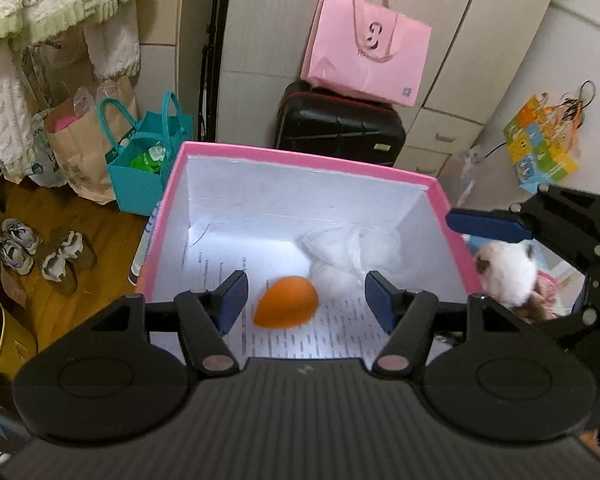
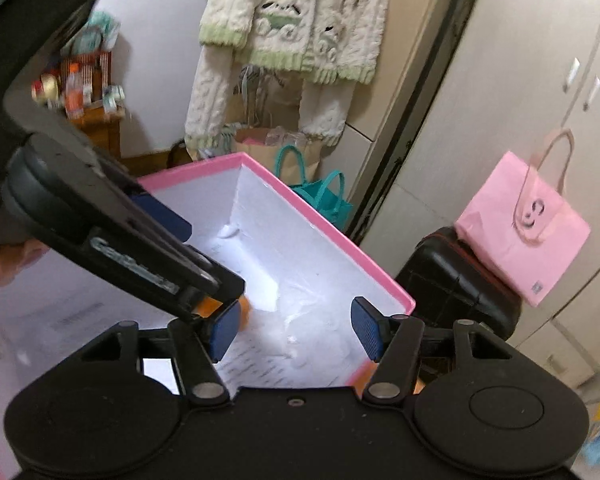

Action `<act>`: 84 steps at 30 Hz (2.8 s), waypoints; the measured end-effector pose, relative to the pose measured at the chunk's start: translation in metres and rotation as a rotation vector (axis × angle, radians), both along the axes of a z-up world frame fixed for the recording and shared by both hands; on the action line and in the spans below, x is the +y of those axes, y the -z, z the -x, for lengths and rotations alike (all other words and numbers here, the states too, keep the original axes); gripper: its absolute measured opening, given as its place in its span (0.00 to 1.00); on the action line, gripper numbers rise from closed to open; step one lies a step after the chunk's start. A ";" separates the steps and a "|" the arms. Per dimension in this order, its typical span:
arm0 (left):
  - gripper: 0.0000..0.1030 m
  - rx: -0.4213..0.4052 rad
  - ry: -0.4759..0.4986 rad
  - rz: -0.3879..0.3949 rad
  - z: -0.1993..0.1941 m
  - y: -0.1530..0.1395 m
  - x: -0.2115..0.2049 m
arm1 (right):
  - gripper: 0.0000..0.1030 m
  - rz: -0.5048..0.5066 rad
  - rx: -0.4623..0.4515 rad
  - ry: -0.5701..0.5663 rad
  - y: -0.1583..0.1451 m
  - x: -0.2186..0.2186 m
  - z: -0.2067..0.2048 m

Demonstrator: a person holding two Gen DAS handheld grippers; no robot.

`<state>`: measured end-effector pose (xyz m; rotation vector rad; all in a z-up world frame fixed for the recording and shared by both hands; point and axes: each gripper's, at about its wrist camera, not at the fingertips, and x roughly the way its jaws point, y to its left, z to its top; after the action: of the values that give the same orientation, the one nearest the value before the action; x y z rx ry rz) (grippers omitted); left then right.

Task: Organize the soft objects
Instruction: 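Open both grippers to drop the sponge and bath puff into the box, then move the left gripper to the blue-and-white wet-wipes pack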

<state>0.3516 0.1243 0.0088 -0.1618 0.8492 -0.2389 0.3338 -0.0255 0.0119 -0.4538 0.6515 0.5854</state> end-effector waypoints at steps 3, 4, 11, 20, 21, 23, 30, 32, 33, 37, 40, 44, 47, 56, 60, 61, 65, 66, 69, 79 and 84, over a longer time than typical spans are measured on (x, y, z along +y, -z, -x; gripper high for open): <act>0.62 -0.039 0.004 -0.003 0.023 -0.015 0.005 | 0.64 -0.084 0.045 0.018 -0.013 -0.017 0.013; 0.62 -0.056 0.009 -0.006 0.033 -0.022 0.005 | 0.65 -0.113 0.057 0.018 -0.017 -0.023 0.020; 0.67 -0.132 0.112 -0.011 0.086 -0.058 -0.004 | 0.66 -0.228 0.071 0.001 -0.047 -0.052 0.073; 0.71 -0.151 0.281 0.016 0.154 -0.084 -0.031 | 0.68 -0.239 -0.019 -0.003 -0.080 -0.086 0.145; 0.72 -0.153 0.298 0.017 0.160 -0.086 -0.035 | 0.68 -0.239 -0.028 0.001 -0.082 -0.091 0.152; 0.73 -0.162 0.334 0.014 0.173 -0.089 -0.044 | 0.69 -0.233 -0.044 0.011 -0.083 -0.101 0.166; 0.76 -0.184 0.437 -0.018 0.209 -0.091 -0.082 | 0.69 -0.194 -0.076 0.062 -0.074 -0.128 0.208; 0.76 -0.180 0.469 -0.024 0.216 -0.088 -0.094 | 0.69 -0.185 -0.077 0.075 -0.068 -0.136 0.218; 0.76 -0.175 0.483 -0.026 0.218 -0.086 -0.100 | 0.69 -0.182 -0.079 0.082 -0.066 -0.139 0.224; 0.76 -0.151 0.543 -0.037 0.229 -0.078 -0.123 | 0.70 -0.168 -0.080 0.087 -0.055 -0.151 0.242; 0.76 -0.126 0.567 -0.032 0.233 -0.070 -0.138 | 0.71 -0.160 -0.077 0.082 -0.046 -0.157 0.250; 0.77 -0.075 0.575 -0.009 0.228 -0.057 -0.152 | 0.71 -0.139 -0.058 0.073 -0.029 -0.162 0.255; 0.78 -0.058 0.558 0.003 0.223 -0.046 -0.161 | 0.71 -0.098 -0.063 0.084 -0.014 -0.165 0.254; 0.78 -0.050 0.450 0.007 0.208 -0.018 -0.168 | 0.72 -0.103 -0.015 0.044 0.021 -0.176 0.244; 0.78 -0.023 0.398 0.090 0.194 -0.004 -0.173 | 0.73 -0.100 -0.022 0.016 0.036 -0.169 0.235; 0.78 -0.013 0.379 0.115 0.190 0.000 -0.173 | 0.73 -0.100 -0.025 0.015 0.040 -0.168 0.232; 0.77 0.024 0.310 0.174 0.174 0.019 -0.177 | 0.73 -0.085 -0.054 0.014 0.055 -0.160 0.219; 0.77 0.015 0.288 0.172 0.172 0.024 -0.179 | 0.73 -0.082 -0.065 0.011 0.059 -0.158 0.216; 0.76 -0.012 0.245 0.160 0.168 0.036 -0.183 | 0.74 -0.095 -0.075 0.014 0.070 -0.156 0.206; 0.76 -0.100 0.082 0.110 0.153 0.066 -0.190 | 0.74 -0.133 -0.092 0.028 0.099 -0.152 0.176; 0.76 -0.082 0.057 0.151 0.147 0.076 -0.186 | 0.74 -0.134 -0.081 -0.005 0.107 -0.154 0.167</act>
<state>0.2050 -0.0612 -0.0673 -0.2674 0.7546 -0.3613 0.1668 -0.1795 -0.0949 -0.3519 0.5308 0.6083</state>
